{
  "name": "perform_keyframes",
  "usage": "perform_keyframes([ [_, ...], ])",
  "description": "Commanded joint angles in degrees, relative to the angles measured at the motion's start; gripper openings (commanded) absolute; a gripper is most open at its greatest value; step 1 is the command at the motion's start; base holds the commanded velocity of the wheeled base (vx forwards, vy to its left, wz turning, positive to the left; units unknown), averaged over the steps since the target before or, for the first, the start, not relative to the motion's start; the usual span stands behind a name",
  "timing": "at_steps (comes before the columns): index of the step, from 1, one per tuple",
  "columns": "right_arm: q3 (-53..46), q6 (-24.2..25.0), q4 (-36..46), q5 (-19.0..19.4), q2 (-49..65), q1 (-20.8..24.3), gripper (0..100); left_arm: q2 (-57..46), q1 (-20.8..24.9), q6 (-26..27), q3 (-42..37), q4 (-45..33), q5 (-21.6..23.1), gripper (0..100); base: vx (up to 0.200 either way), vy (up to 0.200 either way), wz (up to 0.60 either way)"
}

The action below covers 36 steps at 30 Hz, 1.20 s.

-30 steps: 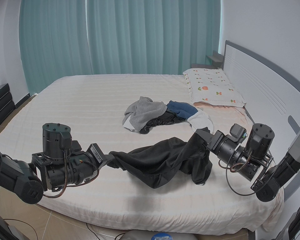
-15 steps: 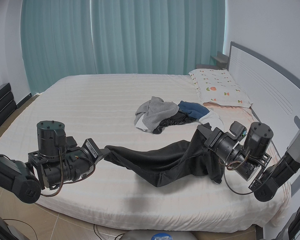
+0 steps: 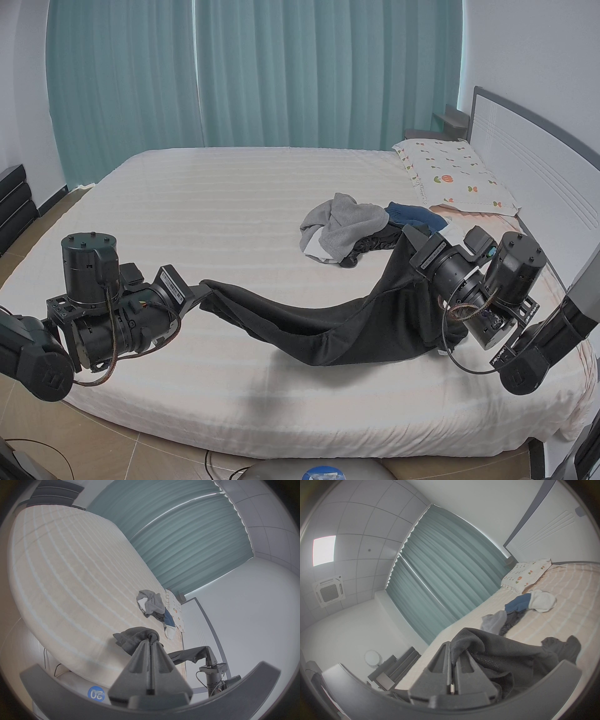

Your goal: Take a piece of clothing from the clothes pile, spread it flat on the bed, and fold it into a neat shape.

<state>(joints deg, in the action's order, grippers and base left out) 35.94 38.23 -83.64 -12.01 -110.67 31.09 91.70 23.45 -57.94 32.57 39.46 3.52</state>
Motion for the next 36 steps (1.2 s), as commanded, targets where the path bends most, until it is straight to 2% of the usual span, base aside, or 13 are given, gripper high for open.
perform_keyframes([
  [1,0.1,0.5,-2.5,0.7,-0.3,-0.1,0,-0.2,-0.3,-0.1,0.0,0.1,0.0,0,0.000,0.200,0.00],
  [7,0.3,0.7,-3.4,0.9,-0.9,-0.3,0,-0.5,-1.2,-0.1,-0.7,4.0,-0.8,0,0.000,0.200,0.00],
  [36,0.0,2.0,-5.2,3.8,-0.8,-1.3,0,-0.4,-1.3,-0.2,-0.8,4.2,-0.6,0,0.000,0.200,0.00],
])
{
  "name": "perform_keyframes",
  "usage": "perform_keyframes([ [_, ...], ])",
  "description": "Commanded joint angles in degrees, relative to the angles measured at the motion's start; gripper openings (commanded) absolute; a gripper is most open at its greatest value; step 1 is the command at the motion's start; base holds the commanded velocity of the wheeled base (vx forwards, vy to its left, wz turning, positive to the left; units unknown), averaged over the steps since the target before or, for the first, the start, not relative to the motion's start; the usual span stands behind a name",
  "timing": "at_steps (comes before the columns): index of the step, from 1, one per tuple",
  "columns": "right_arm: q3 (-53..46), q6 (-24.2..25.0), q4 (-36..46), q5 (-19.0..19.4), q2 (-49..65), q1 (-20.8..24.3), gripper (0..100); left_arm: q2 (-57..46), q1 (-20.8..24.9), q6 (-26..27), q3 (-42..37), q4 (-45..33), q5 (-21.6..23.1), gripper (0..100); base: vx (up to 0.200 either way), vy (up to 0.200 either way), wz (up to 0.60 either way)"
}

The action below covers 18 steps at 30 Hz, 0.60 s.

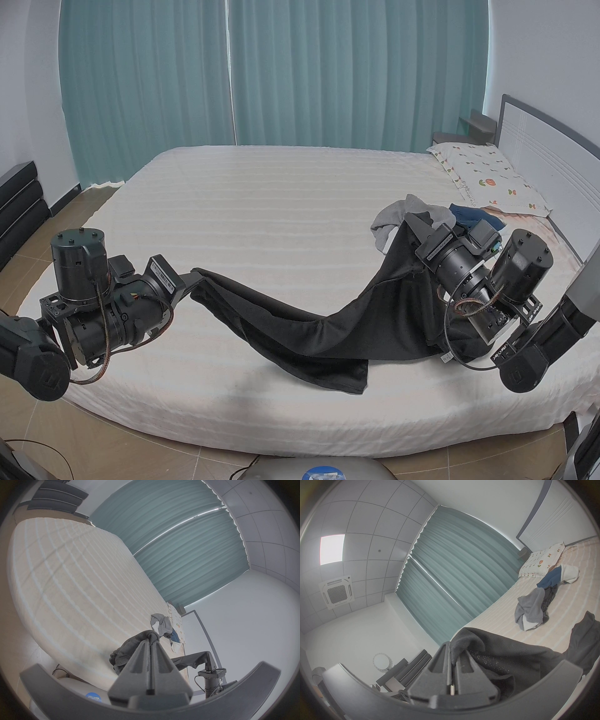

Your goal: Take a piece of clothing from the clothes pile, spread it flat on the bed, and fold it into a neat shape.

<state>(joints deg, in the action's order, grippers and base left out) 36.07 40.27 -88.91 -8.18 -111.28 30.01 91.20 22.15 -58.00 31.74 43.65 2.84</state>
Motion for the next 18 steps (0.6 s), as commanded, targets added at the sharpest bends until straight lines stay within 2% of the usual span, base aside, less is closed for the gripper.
perform_keyframes([
  [1,-0.1,0.0,0.0,0.0,-0.3,-0.2,0,0.2,0.0,-0.1,0.0,0.0,0.1,0,0.000,0.200,0.00],
  [17,-0.7,-0.1,0.0,0.0,0.0,0.1,0,0.6,0.1,0.1,-0.2,0.0,0.1,0,0.000,0.200,0.00],
  [18,-0.7,-0.1,0.1,0.0,0.0,0.1,0,0.7,0.3,0.1,-0.2,0.0,0.1,0,0.000,0.000,0.00],
])
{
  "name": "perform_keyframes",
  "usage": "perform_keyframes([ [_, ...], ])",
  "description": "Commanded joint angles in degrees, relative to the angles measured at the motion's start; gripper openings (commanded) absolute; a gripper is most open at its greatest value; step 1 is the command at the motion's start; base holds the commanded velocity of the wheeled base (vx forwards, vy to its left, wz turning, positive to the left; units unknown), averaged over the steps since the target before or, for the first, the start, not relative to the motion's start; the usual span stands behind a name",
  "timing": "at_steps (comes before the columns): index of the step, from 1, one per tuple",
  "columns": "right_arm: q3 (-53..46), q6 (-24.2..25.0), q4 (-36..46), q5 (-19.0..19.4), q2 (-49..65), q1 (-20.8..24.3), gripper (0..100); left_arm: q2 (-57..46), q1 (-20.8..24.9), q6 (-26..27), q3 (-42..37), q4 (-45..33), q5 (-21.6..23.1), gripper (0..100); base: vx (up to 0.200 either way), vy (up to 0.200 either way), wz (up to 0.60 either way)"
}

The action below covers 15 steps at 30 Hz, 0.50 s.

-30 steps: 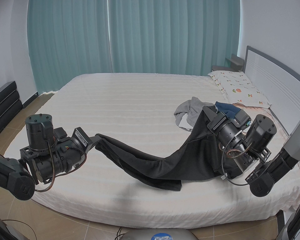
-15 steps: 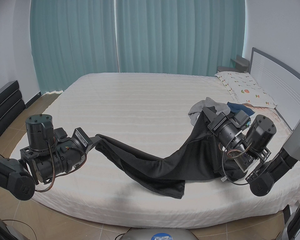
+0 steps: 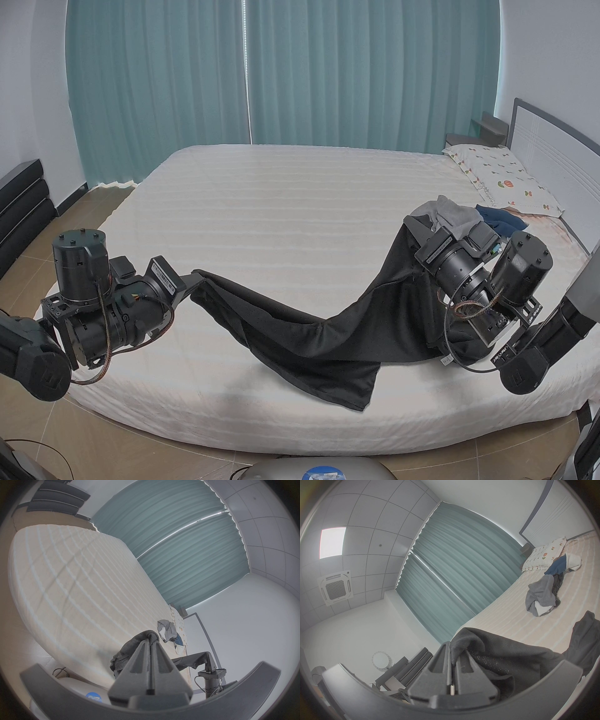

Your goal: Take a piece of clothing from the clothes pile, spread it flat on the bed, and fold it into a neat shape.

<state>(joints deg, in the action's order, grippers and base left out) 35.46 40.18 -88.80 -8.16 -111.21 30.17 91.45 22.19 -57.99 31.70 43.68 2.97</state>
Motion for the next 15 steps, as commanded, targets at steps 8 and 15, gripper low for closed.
perform_keyframes([
  [8,-2.2,-0.7,0.1,0.5,0.5,0.2,0,0.5,0.8,0.1,-0.9,-0.2,0.7,0,0.000,0.000,0.00],
  [15,-3.1,-1.3,0.0,0.6,1.7,0.5,0,-0.2,2.4,0.1,-1.2,-0.3,0.7,0,-0.171,0.000,0.00],
])
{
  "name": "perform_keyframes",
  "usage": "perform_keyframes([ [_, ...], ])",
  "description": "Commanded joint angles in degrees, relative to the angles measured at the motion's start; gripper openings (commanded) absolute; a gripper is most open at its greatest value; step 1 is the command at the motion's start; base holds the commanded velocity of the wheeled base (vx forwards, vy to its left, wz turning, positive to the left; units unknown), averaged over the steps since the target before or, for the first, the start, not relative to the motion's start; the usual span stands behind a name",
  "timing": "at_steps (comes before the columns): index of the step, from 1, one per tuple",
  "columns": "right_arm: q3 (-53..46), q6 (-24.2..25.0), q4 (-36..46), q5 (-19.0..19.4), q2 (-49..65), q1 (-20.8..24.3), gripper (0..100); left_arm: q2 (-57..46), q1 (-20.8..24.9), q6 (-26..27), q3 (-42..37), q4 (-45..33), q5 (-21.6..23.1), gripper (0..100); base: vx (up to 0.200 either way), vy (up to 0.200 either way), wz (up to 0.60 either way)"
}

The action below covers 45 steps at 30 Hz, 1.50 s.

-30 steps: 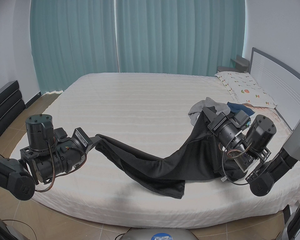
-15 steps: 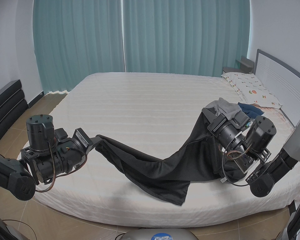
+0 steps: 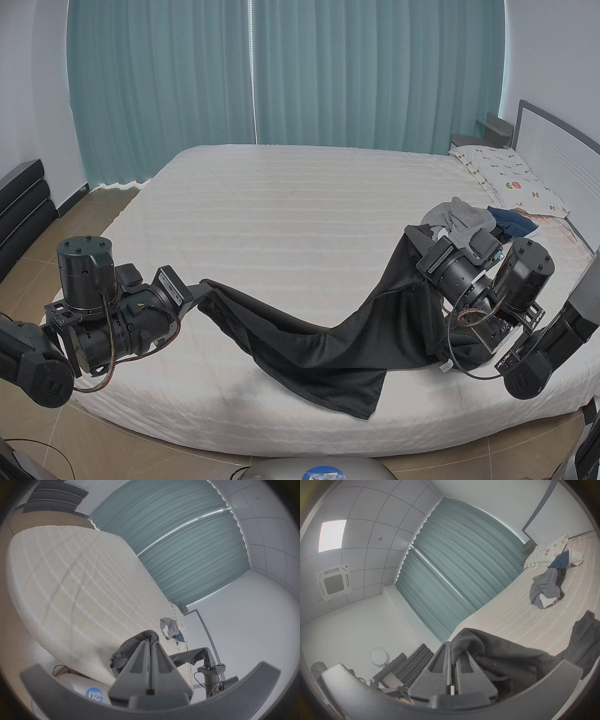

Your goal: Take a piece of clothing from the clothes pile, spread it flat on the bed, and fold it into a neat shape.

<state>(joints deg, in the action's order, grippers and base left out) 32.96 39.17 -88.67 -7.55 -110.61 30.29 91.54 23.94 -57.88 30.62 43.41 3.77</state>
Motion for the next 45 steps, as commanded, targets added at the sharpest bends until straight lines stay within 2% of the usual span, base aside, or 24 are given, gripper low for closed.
perform_keyframes([
  [1,-1.1,-0.7,-0.1,-0.1,1.7,0.6,0,-0.4,0.8,0.0,-0.1,-0.2,-0.1,0,-0.200,0.000,0.00],
  [9,-3.2,-3.4,1.6,-0.5,11.6,1.7,0,-6.5,2.9,0.2,-1.2,-1.6,-0.2,0,-0.200,0.000,0.00],
  [13,-2.1,-4.5,6.4,-0.9,18.3,1.5,0,-10.1,3.3,0.5,0.1,-4.3,-0.4,0,-0.100,0.000,0.00],
  [17,2.9,-5.3,16.5,-0.9,25.9,1.9,0,-15.3,3.2,0.8,4.2,-8.6,-0.4,0,0.000,0.000,0.00],
  [19,7.8,-5.3,26.0,-1.0,31.3,2.6,0,-17.5,3.0,2.0,9.6,-16.3,-0.4,0,0.000,0.000,0.00],
  [21,11.7,-5.3,31.7,-1.0,34.1,2.3,0,-17.9,2.7,2.7,13.0,-21.7,-0.5,0,0.000,0.000,0.00],
  [23,21.0,-5.3,41.7,-0.8,35.4,0.7,0,-17.7,2.5,2.9,17.7,-27.9,-0.7,0,0.000,0.000,0.00],
  [26,32.6,-5.1,51.5,-0.1,32.2,-4.0,0,-16.6,0.6,2.9,23.2,-30.4,-0.7,0,0.000,0.000,0.00],
  [27,32.6,-5.1,51.5,-0.1,32.2,-4.0,0,-16.6,0.6,2.9,23.2,-30.4,-0.7,0,0.000,0.000,0.00],
  [30,45.9,-4.9,57.9,-0.5,24.7,-7.8,0,-10.0,-4.3,2.8,32.6,-34.3,-0.8,0,0.000,0.000,0.00],
  [35,55.7,-4.7,58.8,-2.2,11.8,-11.8,0,0.6,-7.2,2.5,42.2,-38.5,-0.9,0,0.000,0.000,0.00],
  [41,58.5,-4.7,57.4,-3.4,2.1,-12.5,0,8.7,-8.0,2.6,45.5,-38.5,-0.3,0,0.000,0.000,0.00],
  [45,60.6,-5.2,55.6,-3.6,-3.3,-12.5,0,12.8,-8.0,2.5,47.9,-38.2,-0.2,0,0.200,0.000,0.00],
])
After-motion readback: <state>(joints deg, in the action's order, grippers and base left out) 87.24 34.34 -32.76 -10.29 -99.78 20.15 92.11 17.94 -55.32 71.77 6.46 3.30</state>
